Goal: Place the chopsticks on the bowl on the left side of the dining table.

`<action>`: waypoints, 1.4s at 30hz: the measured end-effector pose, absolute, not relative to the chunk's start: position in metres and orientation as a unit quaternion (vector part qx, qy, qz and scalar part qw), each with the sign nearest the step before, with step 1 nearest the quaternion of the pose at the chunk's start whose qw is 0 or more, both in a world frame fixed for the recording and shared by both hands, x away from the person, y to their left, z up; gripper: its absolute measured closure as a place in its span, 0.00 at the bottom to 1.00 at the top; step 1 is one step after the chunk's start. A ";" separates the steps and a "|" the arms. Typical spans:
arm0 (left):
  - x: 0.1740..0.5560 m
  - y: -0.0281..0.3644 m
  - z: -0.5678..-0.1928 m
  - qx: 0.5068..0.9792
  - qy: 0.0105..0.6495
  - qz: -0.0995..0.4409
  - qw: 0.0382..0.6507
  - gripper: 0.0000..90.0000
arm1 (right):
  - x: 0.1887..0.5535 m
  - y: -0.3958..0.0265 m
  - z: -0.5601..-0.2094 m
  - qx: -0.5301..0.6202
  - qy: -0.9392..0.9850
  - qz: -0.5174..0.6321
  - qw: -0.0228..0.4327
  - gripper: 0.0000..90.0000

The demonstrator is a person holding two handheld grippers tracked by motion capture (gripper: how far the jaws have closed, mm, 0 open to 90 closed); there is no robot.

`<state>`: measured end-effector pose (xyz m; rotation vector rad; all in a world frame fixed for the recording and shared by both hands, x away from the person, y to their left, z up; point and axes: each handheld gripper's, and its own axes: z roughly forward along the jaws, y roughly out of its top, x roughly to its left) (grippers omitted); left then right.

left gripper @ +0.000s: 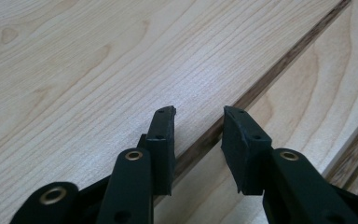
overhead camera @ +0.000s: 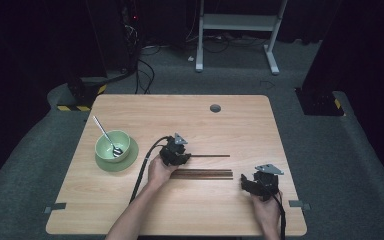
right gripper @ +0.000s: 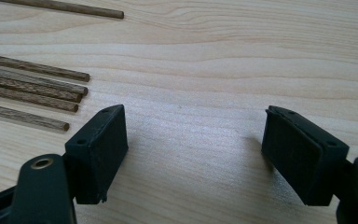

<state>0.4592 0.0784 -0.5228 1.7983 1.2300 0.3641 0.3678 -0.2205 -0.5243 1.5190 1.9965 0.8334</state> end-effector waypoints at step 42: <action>0.471 0.122 -0.523 0.693 0.547 0.180 0.434 0.89 | 0.368 -0.220 -0.524 0.556 0.732 0.306 0.247 0.25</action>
